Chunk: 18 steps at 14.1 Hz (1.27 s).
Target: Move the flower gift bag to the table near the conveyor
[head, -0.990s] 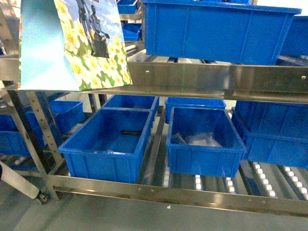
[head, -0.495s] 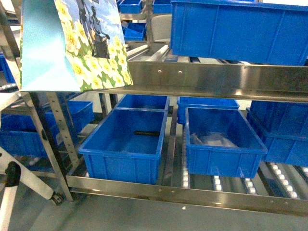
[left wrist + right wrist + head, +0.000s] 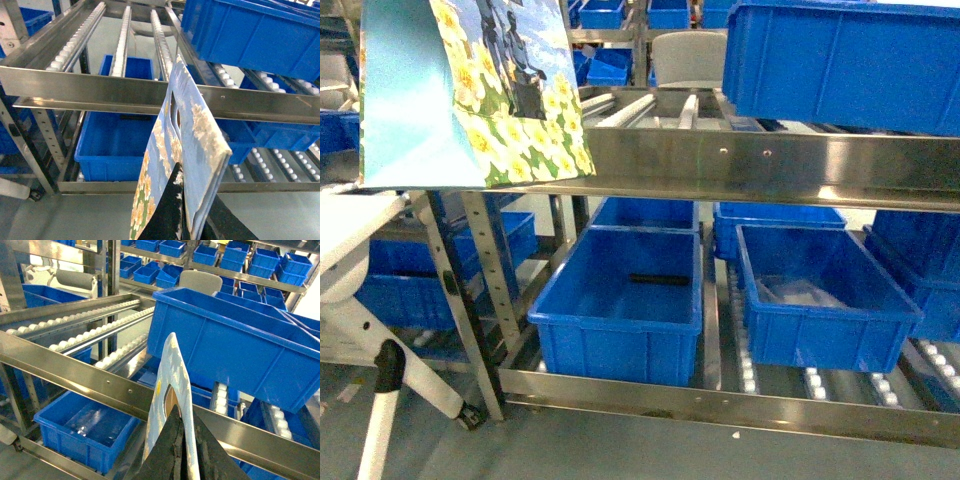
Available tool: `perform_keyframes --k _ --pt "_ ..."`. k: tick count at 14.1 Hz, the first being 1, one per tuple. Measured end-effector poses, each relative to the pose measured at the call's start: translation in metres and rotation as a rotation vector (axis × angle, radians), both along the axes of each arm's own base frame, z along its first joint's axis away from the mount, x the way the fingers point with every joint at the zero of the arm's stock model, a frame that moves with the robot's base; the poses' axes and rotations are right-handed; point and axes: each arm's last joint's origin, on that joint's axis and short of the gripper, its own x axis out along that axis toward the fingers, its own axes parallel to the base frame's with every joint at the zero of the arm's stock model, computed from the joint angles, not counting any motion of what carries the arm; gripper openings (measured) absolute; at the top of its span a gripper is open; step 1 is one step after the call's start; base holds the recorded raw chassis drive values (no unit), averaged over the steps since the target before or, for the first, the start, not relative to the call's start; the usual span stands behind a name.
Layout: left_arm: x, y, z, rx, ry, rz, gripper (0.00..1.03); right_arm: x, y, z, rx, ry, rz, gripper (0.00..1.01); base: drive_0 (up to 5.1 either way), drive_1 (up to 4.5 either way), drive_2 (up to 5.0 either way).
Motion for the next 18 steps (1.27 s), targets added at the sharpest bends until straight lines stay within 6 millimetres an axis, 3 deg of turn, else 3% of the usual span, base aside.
perform_keyframes --k 18 --pt "0.0001 0.0003 -0.0001 0.000 0.001 0.001 0.02 0.0000 -0.0001 0.0002 0.000 -0.002 0.000 0.02 -5.0 2.41 2.4"
